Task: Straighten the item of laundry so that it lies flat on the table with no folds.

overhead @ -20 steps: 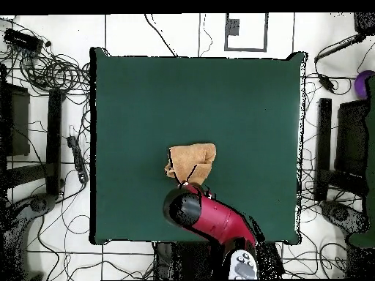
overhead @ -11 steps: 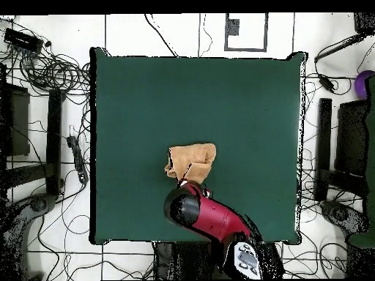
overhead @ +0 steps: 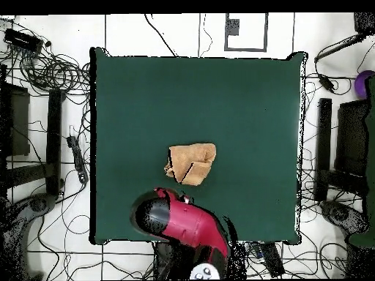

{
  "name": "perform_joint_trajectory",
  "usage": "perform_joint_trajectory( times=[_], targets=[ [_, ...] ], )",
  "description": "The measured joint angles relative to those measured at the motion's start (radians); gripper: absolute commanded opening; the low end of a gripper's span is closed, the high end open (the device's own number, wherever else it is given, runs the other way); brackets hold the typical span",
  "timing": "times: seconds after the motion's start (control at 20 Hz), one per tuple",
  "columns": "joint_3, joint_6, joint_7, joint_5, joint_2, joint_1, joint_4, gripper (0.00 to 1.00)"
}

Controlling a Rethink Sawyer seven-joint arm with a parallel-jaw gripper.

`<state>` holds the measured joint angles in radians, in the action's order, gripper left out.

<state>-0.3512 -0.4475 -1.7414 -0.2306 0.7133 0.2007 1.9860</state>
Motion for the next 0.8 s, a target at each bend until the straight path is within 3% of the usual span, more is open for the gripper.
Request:
perform_joint_trajectory(
  times=[0.2,0.35,0.8],
  targets=[
    [-0.029,-0.194,0.0,0.001,0.049,0.03,-0.07,1.0],
    [-0.033,-0.239,0.0,0.002,0.063,0.028,-0.1,1.0],
    [-0.037,-0.148,0.0,0.003,0.059,-0.025,-0.186,1.0]
  ],
)
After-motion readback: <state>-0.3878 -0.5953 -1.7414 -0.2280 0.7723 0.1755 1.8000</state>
